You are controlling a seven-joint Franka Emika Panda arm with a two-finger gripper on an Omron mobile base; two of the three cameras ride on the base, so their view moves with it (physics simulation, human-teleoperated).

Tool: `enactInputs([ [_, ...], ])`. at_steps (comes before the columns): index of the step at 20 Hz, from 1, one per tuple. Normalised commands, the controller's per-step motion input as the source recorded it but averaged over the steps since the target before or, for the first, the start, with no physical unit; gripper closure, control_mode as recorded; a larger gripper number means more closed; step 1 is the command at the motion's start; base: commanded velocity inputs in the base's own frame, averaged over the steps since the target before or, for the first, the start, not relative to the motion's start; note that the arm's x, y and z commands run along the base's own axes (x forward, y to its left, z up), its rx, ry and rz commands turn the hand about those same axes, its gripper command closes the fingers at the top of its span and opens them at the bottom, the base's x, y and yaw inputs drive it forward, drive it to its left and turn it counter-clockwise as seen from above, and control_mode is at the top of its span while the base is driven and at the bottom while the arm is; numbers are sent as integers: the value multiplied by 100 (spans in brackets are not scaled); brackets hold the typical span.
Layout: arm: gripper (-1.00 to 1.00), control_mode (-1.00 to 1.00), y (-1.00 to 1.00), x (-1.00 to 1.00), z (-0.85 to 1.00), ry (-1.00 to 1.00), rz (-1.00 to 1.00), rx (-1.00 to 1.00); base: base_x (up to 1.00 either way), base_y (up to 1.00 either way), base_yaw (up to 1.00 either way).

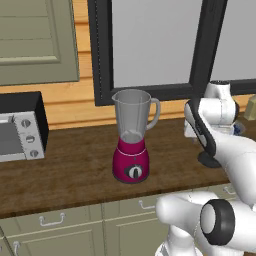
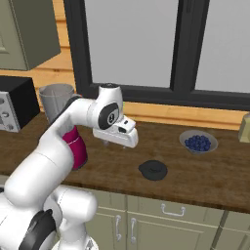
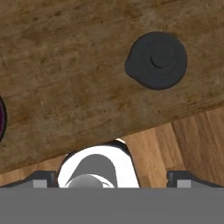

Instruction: Close the lid blender by securely placing the lid on top.

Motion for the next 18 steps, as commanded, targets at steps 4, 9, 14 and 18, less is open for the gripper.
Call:
enactInputs([
  [4,-100,-100,-70,0,-48,1,-14,0,0,0,0],
  [9,-100,-100,-43,5,-21,0,-1,1,0,0,0],
  [14,-100,-100,-42,18,-29,0,0,4,0,0,0],
  [18,-100,-100,-40,37,-37,0,0,5,0,0,0],
])
